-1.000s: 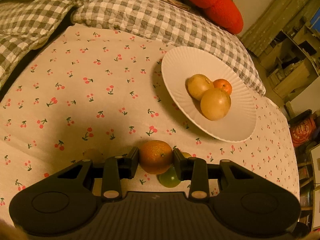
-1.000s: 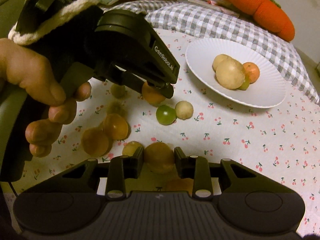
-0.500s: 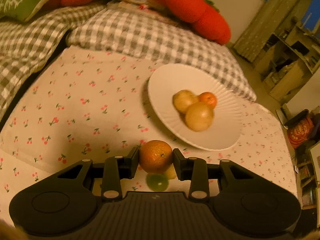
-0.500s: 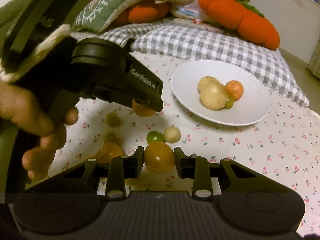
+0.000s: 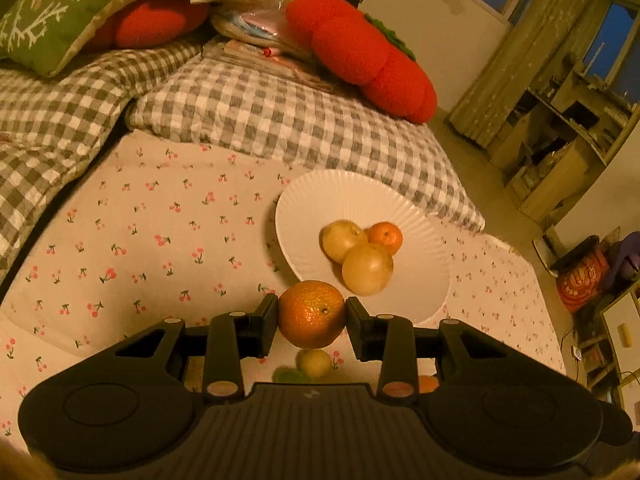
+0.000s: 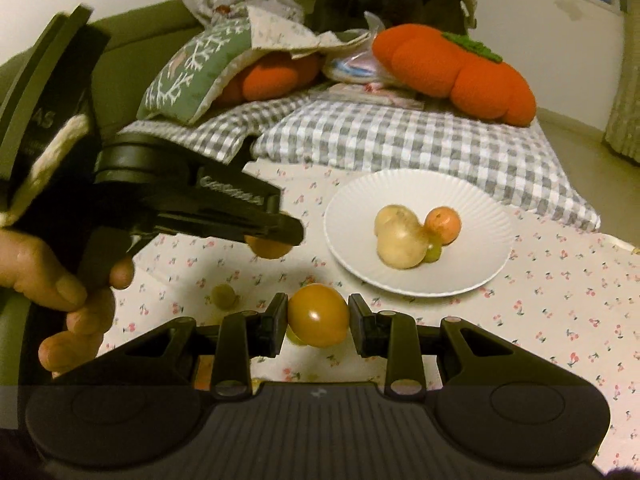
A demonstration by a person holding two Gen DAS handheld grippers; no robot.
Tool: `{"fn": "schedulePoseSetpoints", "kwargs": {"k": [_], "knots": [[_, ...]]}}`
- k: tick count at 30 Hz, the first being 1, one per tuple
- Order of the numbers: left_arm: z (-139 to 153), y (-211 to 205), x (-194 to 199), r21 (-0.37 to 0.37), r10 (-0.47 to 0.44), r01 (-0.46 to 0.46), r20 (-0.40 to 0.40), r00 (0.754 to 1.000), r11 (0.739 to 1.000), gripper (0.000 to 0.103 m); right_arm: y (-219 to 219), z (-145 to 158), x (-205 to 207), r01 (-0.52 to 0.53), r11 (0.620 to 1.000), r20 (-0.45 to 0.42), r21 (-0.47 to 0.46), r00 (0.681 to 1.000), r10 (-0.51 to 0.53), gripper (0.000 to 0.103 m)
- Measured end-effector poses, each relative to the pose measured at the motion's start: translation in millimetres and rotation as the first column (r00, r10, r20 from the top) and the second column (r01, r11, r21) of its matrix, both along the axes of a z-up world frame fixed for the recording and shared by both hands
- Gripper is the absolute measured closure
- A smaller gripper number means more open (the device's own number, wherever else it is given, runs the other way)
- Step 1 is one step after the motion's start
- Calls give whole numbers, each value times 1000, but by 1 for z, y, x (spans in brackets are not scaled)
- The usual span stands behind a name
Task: Organize fruits
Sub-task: 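Carry the orange and brown-orange fruit over the white plate and lower them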
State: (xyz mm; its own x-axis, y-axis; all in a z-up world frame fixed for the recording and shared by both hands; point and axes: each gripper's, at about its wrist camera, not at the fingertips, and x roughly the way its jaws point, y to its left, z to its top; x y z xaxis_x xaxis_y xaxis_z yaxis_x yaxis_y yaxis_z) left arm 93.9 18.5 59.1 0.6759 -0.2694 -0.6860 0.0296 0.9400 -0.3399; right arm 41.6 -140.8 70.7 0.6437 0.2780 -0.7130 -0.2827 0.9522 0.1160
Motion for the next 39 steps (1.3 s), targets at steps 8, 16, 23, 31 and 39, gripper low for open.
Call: {"fn": "schedulePoseSetpoints", "kwargs": {"k": [8, 16, 23, 31, 39], "knots": [[6, -4, 3, -38, -4, 5, 11, 1000, 999, 77, -15, 9, 9, 48, 998, 20, 38, 999, -49, 74], [7, 3, 16, -118, 7, -6, 4, 1000, 993, 77, -42, 16, 17, 129, 988, 30, 81, 991, -132, 74], [6, -4, 28, -122, 1, 0, 11, 1000, 993, 77, -59, 15, 30, 178, 980, 29, 84, 983, -181, 74], [-14, -17, 45, -90, -70, 72, 31, 997, 993, 77, -67, -9, 50, 217, 972, -30, 88, 976, -215, 74], [-26, -23, 55, -49, -105, 107, 47, 993, 993, 77, -59, -21, 65, 194, 979, -33, 57, 981, -192, 74]]}}
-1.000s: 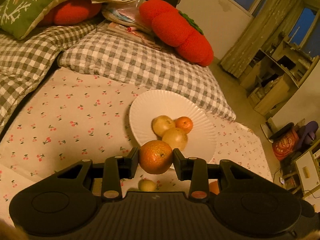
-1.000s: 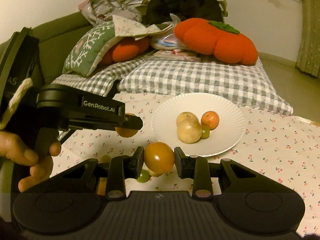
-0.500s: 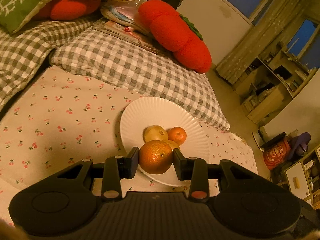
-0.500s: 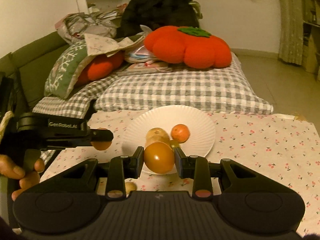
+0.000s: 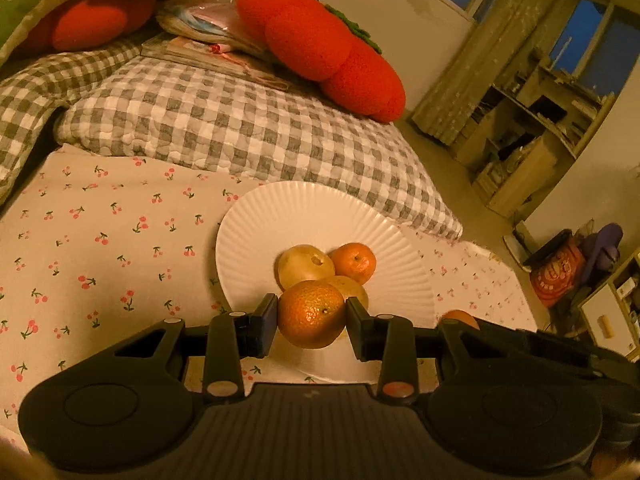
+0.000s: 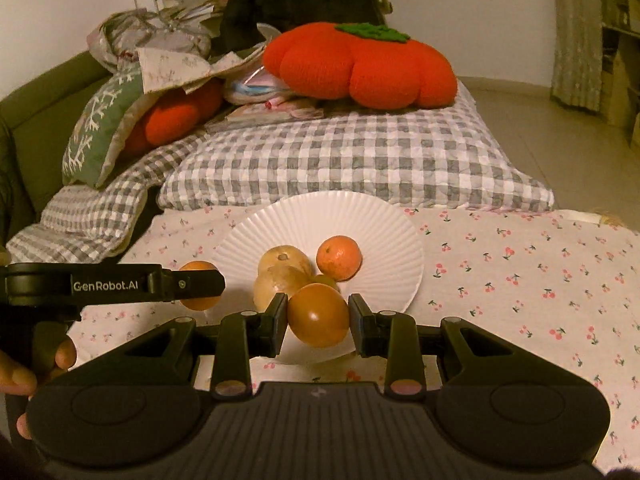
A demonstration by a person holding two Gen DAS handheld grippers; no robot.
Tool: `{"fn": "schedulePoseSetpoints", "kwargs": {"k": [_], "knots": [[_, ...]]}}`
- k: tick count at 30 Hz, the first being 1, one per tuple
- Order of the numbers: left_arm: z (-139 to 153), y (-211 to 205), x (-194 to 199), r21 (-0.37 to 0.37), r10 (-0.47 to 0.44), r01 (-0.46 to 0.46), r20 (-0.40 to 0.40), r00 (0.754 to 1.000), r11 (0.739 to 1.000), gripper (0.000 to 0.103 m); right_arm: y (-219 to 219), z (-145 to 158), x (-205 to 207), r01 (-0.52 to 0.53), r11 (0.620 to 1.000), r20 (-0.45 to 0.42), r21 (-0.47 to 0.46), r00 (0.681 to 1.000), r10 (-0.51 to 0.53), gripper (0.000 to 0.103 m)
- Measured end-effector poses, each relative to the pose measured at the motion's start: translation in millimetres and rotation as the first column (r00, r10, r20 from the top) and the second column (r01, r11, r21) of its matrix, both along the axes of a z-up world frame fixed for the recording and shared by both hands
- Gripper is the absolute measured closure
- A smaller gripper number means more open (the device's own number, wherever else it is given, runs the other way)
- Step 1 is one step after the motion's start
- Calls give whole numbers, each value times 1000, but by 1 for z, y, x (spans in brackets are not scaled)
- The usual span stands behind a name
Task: Organize fruits
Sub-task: 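Carry the orange and brown-orange fruit over the white plate and lower them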
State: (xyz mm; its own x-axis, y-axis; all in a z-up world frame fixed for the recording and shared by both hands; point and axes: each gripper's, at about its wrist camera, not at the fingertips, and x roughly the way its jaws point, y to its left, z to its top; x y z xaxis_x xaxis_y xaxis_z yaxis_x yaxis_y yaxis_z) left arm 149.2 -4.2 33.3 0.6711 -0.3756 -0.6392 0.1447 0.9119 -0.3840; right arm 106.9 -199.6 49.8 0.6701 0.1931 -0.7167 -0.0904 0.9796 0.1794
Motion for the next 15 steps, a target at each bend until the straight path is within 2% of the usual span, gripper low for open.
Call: {"fn": "schedulePoseSetpoints", "kwargs": {"k": [15], "knots": [[-14, 0, 10, 32, -16, 17, -37, 999, 999, 77, 6, -19, 13, -10, 999, -29, -46, 1000, 8, 73]]}}
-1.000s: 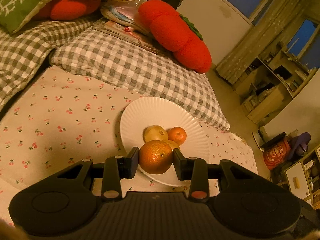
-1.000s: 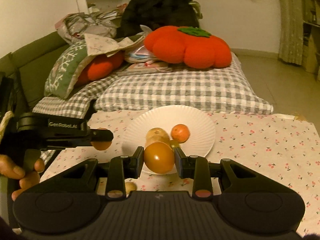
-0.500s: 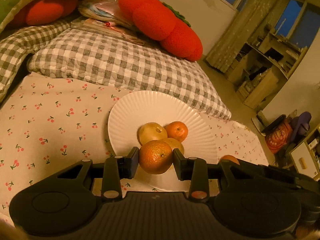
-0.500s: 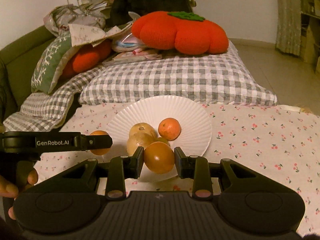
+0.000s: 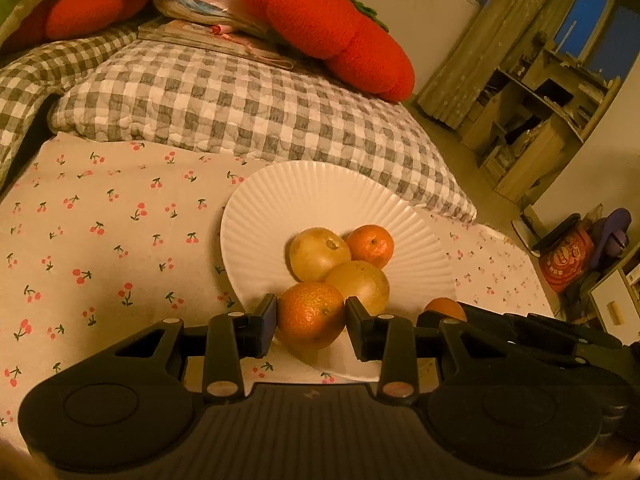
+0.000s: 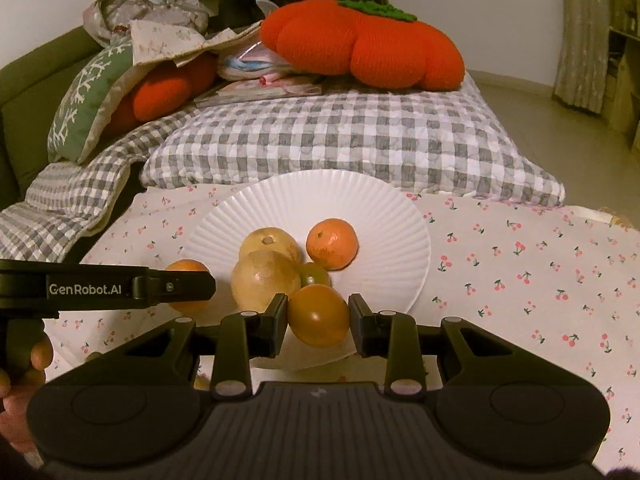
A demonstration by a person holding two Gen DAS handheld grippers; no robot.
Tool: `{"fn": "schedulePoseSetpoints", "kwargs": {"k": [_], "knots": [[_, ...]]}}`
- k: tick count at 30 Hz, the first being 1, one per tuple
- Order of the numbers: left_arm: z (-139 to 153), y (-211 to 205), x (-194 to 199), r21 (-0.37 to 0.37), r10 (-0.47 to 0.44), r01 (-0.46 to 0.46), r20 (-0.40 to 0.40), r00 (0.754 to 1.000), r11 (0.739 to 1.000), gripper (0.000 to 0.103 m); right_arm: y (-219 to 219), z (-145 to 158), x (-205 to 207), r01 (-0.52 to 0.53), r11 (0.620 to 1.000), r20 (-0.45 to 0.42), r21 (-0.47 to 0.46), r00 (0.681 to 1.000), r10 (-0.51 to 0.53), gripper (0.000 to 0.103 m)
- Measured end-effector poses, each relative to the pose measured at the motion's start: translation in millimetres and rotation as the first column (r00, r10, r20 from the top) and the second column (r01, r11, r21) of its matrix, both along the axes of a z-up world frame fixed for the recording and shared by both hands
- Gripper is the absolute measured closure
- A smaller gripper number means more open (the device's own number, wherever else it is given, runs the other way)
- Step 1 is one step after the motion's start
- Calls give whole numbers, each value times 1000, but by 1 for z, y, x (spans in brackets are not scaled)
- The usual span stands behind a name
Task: Organize fruits
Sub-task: 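Carry the orange and brown-orange fruit over the white plate and lower them, then open both tools to release the fruits onto the white plate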
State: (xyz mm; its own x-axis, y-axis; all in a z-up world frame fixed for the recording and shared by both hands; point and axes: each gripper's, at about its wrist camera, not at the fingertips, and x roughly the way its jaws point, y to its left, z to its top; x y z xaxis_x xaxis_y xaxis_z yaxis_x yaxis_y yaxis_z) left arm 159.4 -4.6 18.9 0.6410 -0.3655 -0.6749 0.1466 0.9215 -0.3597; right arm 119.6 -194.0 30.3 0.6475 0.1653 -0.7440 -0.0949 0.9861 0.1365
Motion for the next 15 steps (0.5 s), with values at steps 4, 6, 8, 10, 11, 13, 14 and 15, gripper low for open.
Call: {"fn": "schedulePoseSetpoints", "kwargs": {"k": [4, 6, 8, 10, 11, 13, 14, 15], "knots": [[-1, -1, 0, 7, 4, -4, -1, 1000, 1000, 76, 4, -3, 1, -10, 1000, -6, -13, 1000, 10, 73], [-2, -1, 0, 14, 1, -1, 0, 1000, 1000, 73, 8, -6, 2, -22, 999, -15, -23, 1000, 22, 73], [-1, -2, -1, 15, -3, 3, 0, 1000, 1000, 71, 10, -8, 2, -29, 999, -15, -34, 999, 28, 71], [-1, -2, -1, 13, -1, 1, -1, 1000, 1000, 69, 11, -7, 3, -29, 999, -15, -33, 999, 28, 70], [-1, -2, -1, 13, 0, 0, -1, 1000, 1000, 68, 10, -7, 3, -27, 999, -14, -29, 1000, 27, 70], [0, -2, -1, 18, 1, -1, 1, 1000, 1000, 65, 9, -6, 3, -22, 999, -11, -23, 1000, 22, 70], [0, -2, -2, 19, 0, 0, 4, 1000, 1000, 63, 8, -5, 3, -18, 1000, -9, -19, 1000, 18, 70], [1, -2, -2, 18, 0, 0, 5, 1000, 1000, 62, 6, -4, 2, -12, 1000, -6, -12, 1000, 12, 70]]}}
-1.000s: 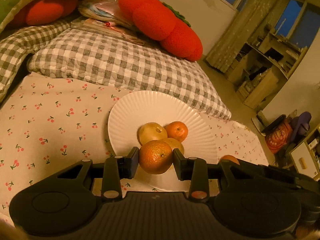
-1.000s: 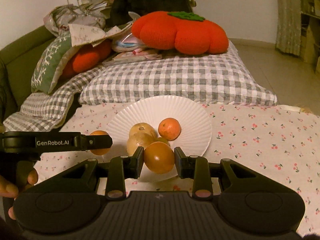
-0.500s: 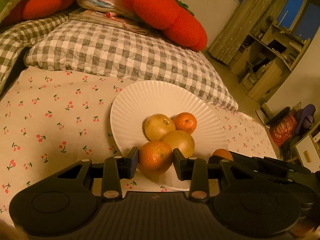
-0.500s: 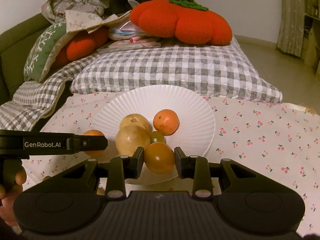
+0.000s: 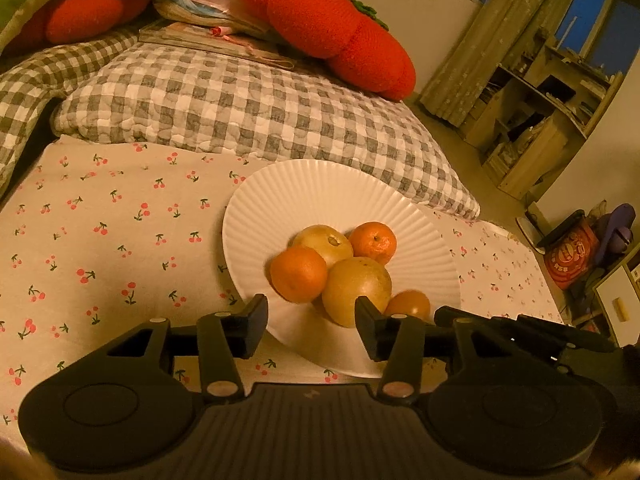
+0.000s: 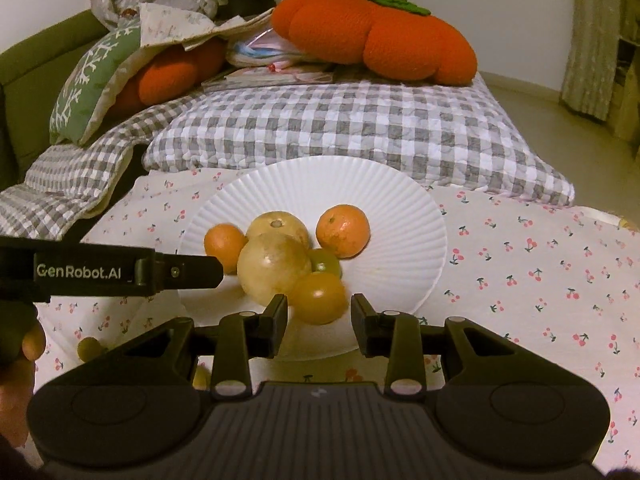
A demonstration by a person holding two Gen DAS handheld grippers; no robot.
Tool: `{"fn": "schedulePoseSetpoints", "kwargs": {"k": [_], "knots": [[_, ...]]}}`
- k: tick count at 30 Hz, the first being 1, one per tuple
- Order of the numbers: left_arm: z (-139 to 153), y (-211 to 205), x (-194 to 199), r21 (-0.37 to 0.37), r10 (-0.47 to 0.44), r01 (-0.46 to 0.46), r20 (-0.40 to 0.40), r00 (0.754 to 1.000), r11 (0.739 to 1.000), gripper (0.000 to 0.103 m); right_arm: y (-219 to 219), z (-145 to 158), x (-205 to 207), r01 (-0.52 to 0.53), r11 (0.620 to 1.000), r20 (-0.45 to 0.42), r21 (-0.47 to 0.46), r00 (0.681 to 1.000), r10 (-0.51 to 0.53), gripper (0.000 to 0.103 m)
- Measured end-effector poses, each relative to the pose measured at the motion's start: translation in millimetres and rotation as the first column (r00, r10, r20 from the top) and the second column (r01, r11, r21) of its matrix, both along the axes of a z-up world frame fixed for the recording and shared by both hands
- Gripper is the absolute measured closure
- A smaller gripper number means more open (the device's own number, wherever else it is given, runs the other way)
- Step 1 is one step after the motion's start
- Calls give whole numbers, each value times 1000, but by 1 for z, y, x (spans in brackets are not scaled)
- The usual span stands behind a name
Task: Organize fruits
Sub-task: 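Open both tools to release the fruits onto the white plate, then move both tools back to the remaining fruits on the sheet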
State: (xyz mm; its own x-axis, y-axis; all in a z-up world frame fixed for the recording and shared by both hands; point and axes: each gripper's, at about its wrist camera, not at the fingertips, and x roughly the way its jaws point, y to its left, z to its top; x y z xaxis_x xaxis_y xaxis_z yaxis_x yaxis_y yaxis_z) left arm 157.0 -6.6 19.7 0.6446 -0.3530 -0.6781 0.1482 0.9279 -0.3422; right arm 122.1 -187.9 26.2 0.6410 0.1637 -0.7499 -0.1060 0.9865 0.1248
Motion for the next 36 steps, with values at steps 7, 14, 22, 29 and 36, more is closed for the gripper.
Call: {"fn": "schedulePoseSetpoints", "kwargs": {"k": [7, 14, 22, 29, 36], "knots": [[9, 5, -6, -36, 22, -22, 12, 1000, 999, 52, -14, 4, -1, 70, 997, 2, 33, 998, -70, 61], [19, 16, -10, -83, 62, -61, 15, 998, 995, 50, -33, 15, -3, 140, 984, 10, 111, 990, -142, 58], [23, 23, -15, -50, 93, -93, -3, 996, 994, 44, -30, 23, -10, 152, 981, 12, 123, 988, -155, 52], [25, 24, -24, -19, 89, -89, -23, 996, 996, 41, -8, 32, -19, 71, 995, 38, 69, 997, -74, 50], [31, 20, -40, 56, 65, -64, -18, 998, 996, 39, 4, 39, -35, 11, 1000, 31, 29, 999, -12, 50]]}}
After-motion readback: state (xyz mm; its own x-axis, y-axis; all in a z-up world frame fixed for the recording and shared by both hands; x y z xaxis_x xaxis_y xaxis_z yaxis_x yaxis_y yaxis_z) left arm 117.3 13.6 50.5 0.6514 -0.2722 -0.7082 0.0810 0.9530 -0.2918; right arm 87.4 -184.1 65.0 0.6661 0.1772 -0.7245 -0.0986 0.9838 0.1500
